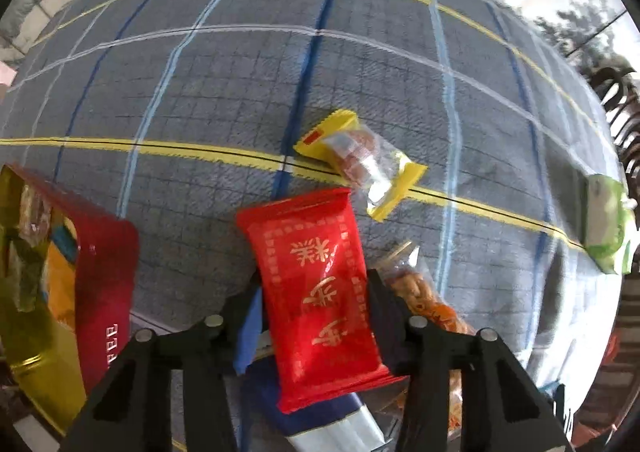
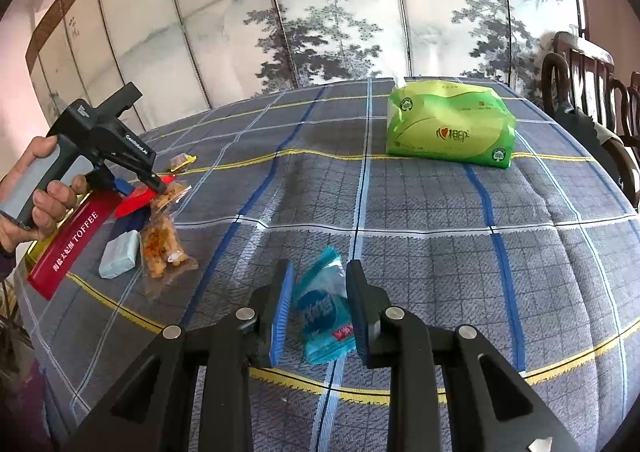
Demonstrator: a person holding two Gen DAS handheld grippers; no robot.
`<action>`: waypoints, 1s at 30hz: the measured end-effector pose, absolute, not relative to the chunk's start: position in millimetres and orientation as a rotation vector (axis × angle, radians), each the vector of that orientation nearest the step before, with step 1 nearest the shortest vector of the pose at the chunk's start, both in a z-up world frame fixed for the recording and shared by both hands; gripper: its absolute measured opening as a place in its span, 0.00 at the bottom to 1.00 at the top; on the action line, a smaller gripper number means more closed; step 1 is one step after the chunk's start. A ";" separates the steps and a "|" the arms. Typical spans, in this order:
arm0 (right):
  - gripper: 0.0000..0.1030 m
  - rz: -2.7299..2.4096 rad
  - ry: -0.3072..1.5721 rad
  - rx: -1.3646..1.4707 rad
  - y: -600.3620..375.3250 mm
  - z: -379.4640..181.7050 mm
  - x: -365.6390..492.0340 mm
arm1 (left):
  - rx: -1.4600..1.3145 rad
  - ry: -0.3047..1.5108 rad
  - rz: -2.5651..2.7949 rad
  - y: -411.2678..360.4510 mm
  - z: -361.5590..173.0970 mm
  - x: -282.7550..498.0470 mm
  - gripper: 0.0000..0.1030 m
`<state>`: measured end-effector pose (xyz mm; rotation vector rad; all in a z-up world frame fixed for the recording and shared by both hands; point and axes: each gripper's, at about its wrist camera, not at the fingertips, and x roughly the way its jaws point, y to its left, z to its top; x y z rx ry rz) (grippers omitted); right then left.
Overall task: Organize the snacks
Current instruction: 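Grasp the red packet with gold characters with the left gripper and lift it, then carry the red packet over the tin, lower it in and open the left gripper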
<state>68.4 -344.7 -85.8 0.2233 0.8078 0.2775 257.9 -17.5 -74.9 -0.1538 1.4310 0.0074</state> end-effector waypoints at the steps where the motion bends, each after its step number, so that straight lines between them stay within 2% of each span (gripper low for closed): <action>1: 0.24 0.273 0.812 0.223 -344.5 -86.2 68.8 | -0.185 1.419 -0.004 -13.9 -71.9 252.8 0.45; 16: 0.25 0.222 0.874 0.200 -341.0 -93.8 77.5 | -0.071 1.070 -0.083 -12.8 17.2 105.0 0.45; 30: 0.25 0.209 0.884 0.192 -341.0 -95.5 77.5 | 0.042 0.955 -0.029 12.6 34.6 27.1 0.45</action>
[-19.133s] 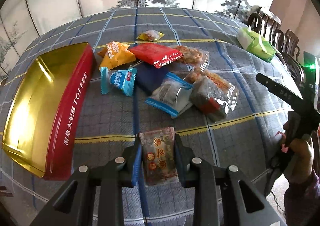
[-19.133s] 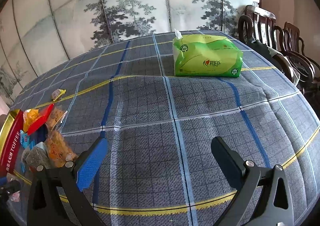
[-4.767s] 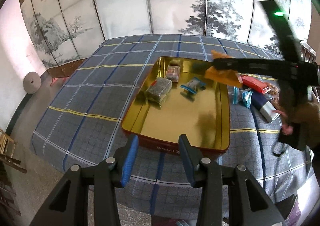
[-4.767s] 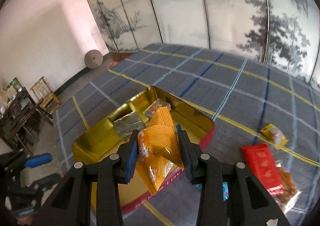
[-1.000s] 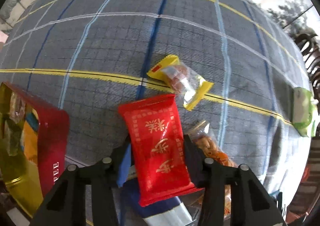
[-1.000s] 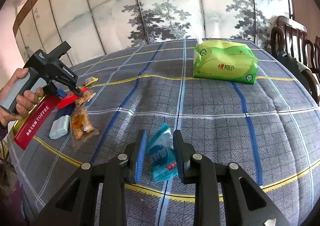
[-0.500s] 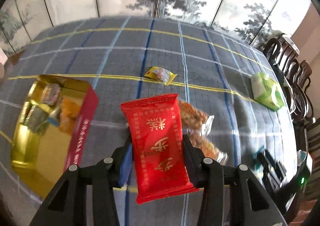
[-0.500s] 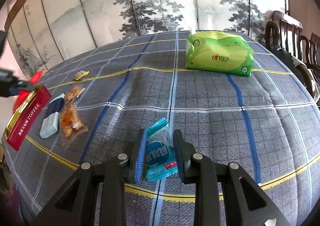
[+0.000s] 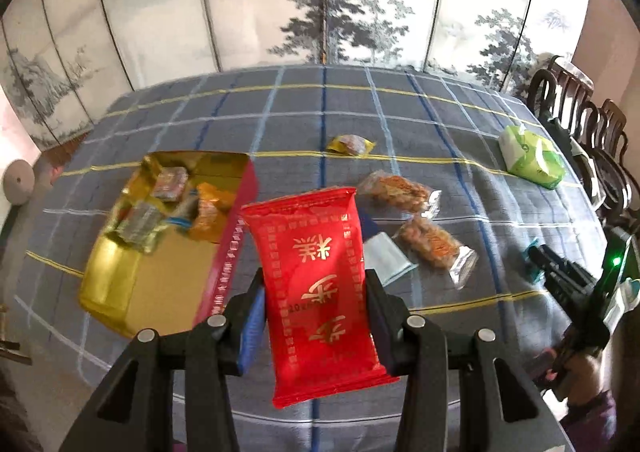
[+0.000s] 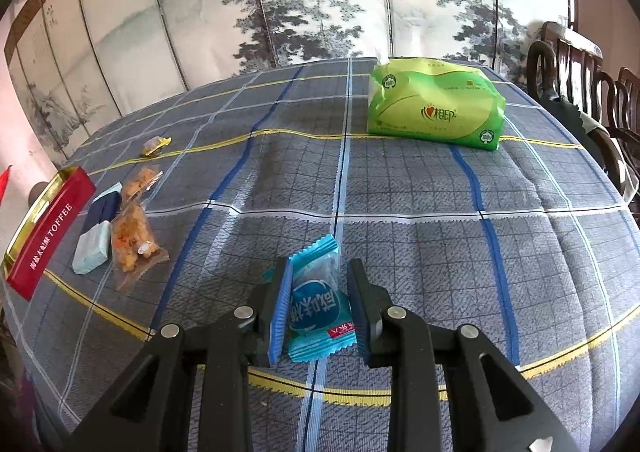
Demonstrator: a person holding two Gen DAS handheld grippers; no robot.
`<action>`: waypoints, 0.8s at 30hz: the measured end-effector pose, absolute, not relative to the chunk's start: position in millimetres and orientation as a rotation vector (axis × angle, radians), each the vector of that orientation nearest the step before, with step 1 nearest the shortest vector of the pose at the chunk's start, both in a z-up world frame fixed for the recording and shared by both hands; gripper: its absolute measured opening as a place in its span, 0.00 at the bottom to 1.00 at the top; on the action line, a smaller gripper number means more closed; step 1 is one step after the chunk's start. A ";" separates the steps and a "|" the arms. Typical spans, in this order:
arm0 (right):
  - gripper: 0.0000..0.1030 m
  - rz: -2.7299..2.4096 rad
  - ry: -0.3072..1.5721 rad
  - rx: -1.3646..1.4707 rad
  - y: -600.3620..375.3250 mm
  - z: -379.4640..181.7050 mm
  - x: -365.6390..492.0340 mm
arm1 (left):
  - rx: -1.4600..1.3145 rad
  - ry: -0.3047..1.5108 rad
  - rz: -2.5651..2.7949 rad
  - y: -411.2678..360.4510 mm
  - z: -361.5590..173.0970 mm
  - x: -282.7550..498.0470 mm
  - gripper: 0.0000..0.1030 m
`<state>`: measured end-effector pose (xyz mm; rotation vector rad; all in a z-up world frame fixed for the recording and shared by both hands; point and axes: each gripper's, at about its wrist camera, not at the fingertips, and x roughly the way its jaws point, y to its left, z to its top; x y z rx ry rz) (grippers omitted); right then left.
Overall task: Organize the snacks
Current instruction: 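Carry the red packet over the tin, lower it in and open the left gripper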
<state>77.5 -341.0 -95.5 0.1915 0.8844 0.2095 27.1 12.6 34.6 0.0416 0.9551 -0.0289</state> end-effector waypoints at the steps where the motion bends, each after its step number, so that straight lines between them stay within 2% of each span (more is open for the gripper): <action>1: 0.26 0.203 0.902 0.187 -340.5 -97.4 79.3 | 0.048 0.946 -0.023 15.3 35.6 24.7 0.45; 24: 0.26 0.172 0.916 0.172 -339.3 -97.9 78.8 | -0.020 0.920 0.196 140.3 26.2 31.2 0.45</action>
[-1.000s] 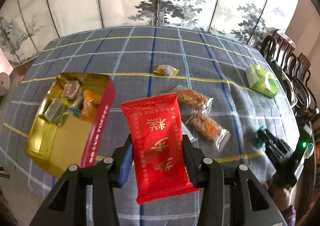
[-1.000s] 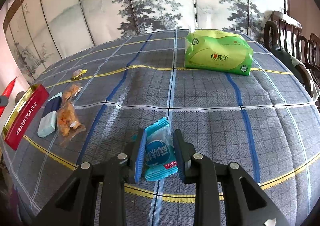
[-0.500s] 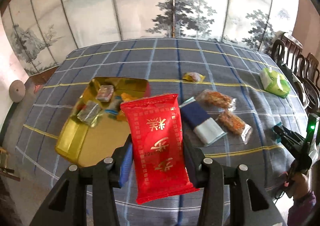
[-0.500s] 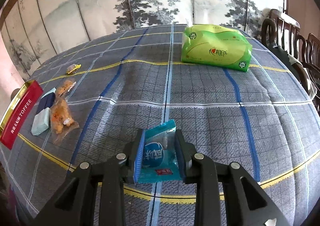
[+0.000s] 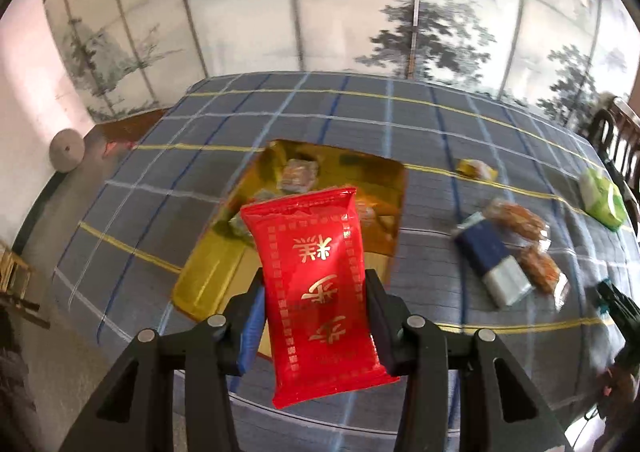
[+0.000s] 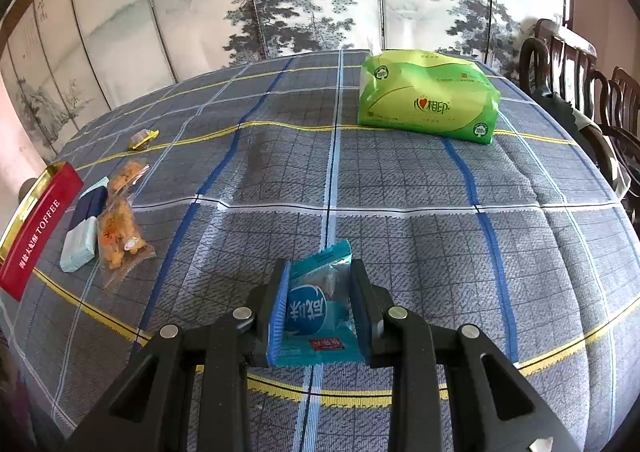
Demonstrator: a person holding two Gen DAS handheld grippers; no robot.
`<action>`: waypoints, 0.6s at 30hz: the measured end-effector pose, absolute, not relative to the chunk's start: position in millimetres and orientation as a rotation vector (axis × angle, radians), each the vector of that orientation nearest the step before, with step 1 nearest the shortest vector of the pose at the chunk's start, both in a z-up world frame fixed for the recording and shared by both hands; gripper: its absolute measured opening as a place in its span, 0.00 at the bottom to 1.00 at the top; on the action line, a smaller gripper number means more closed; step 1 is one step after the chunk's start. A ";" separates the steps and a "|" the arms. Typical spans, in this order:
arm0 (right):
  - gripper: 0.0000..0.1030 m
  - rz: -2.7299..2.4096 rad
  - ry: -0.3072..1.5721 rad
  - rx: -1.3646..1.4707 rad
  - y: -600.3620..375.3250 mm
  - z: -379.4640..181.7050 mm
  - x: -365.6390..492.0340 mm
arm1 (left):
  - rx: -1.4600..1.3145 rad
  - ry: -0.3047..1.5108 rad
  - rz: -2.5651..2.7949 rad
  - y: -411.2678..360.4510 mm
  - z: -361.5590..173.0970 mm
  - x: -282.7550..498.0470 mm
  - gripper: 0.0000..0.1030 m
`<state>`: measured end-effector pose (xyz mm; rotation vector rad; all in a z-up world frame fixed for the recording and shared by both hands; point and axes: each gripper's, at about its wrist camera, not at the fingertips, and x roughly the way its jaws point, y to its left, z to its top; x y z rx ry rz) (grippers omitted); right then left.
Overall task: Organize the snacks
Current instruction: 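Carry the red packet over the tin, lower it in and open the left gripper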
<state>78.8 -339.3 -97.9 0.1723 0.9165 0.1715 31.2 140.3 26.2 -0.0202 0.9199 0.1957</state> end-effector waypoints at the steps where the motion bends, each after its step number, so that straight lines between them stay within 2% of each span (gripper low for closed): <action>1: 0.26 0.171 0.917 0.172 -339.6 -97.9 78.7 | -0.022 0.921 0.210 146.1 24.6 32.1 0.45; 18: 0.26 0.169 0.919 0.166 -337.3 -97.7 79.3 | -0.074 0.942 0.216 209.6 2.9 58.5 0.45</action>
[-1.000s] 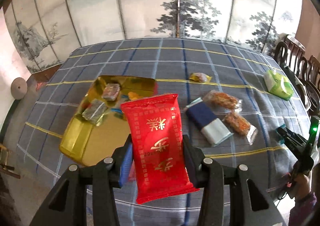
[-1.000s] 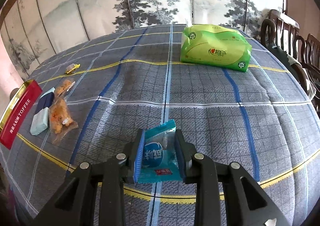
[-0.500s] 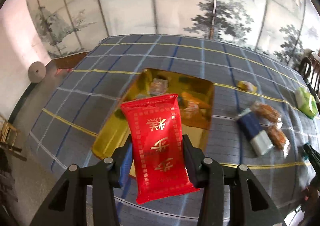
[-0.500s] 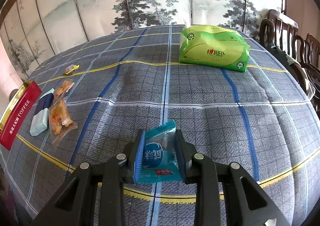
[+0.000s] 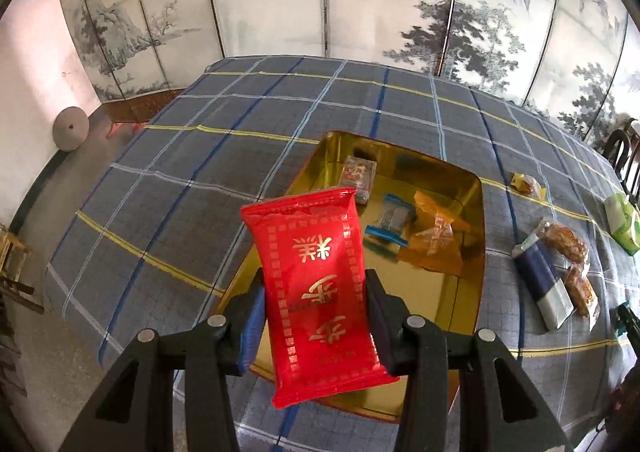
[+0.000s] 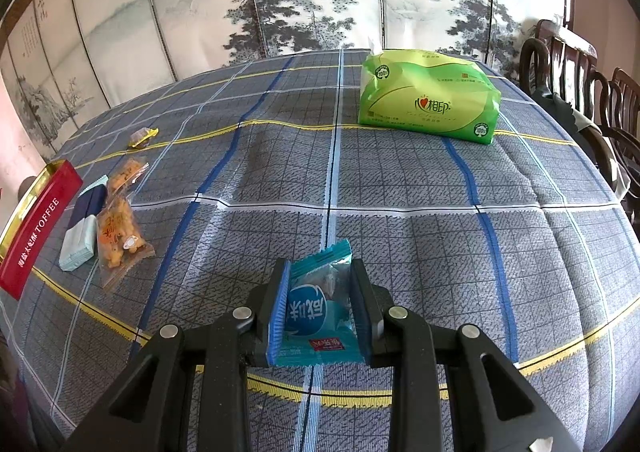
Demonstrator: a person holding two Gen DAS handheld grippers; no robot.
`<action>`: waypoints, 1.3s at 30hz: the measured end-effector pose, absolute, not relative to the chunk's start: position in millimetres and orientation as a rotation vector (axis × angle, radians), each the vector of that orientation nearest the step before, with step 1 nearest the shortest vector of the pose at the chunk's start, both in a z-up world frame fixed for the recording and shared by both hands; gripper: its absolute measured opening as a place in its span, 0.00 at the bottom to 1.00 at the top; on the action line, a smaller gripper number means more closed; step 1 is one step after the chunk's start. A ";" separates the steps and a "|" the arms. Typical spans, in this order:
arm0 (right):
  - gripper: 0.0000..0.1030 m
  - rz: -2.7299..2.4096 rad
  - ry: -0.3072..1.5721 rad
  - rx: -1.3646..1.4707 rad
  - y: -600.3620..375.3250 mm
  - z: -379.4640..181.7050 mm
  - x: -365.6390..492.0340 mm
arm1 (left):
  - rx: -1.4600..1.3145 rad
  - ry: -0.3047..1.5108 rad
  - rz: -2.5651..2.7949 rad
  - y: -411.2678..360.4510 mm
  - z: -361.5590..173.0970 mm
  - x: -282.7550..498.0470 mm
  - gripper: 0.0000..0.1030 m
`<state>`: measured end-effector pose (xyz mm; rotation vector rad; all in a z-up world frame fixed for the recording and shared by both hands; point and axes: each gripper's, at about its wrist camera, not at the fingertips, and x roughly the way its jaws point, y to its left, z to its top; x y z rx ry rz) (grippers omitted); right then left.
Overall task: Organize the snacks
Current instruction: 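Carry the red packet over the tin, lower it in and open the left gripper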
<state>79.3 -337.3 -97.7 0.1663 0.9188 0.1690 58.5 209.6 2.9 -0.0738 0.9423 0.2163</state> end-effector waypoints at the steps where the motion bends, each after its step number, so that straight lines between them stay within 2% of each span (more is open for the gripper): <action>1: 0.26 0.169 0.919 0.166 -337.1 -97.6 79.3 | -0.060 0.936 0.218 209.1 2.1 59.9 0.45; 39: 0.27 0.167 0.921 0.161 -335.0 -97.8 80.1 | 0.101 0.999 0.173 179.9 -41.0 108.7 0.45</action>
